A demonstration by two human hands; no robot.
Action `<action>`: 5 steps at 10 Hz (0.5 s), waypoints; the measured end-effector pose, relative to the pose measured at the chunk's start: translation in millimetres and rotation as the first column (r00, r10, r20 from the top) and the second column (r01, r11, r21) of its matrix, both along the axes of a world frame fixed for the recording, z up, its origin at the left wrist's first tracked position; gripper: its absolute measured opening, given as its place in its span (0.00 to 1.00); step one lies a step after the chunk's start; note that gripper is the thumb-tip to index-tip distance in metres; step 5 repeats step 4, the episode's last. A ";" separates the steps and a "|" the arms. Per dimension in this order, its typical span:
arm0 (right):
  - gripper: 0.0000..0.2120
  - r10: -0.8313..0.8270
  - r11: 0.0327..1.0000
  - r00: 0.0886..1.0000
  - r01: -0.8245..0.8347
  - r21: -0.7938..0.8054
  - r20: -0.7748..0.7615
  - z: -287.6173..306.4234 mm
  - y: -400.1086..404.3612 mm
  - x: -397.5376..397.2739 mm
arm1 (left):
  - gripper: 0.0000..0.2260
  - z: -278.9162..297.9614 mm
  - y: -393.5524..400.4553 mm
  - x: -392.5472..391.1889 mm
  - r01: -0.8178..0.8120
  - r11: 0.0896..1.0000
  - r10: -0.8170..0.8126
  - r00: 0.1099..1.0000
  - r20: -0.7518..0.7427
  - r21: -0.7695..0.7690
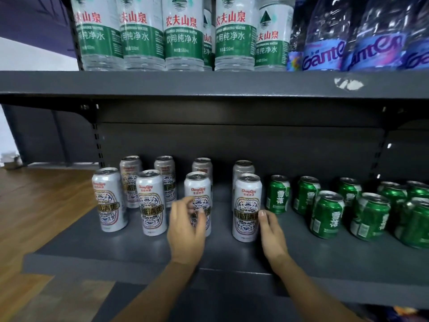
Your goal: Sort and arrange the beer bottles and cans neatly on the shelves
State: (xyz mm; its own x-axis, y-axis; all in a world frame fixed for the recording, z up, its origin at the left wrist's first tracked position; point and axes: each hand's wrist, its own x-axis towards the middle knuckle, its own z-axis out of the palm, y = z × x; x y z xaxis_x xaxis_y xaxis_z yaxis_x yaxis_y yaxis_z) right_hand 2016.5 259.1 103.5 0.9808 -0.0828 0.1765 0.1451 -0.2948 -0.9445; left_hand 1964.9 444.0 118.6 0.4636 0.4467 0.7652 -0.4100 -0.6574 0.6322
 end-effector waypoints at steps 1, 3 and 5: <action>0.21 -0.033 0.999 0.999 0.033 -0.018 -0.002 0.6 -0.9 -1.4 | 0.21 -5.9 -34.4 3.1 0.142 0.988 -0.136 0.985 -0.108 0.054; 0.20 -0.040 0.944 0.998 0.051 -0.325 0.041 0.3 -4.8 -7.2 | 0.34 -21.8 -65.6 13.6 0.233 0.964 -0.166 0.905 -0.392 0.129; 0.21 -0.003 0.861 0.998 0.035 -0.507 0.063 1.9 -17.4 -17.7 | 0.35 -30.3 -65.3 17.3 0.236 0.957 -0.143 0.892 -0.430 0.171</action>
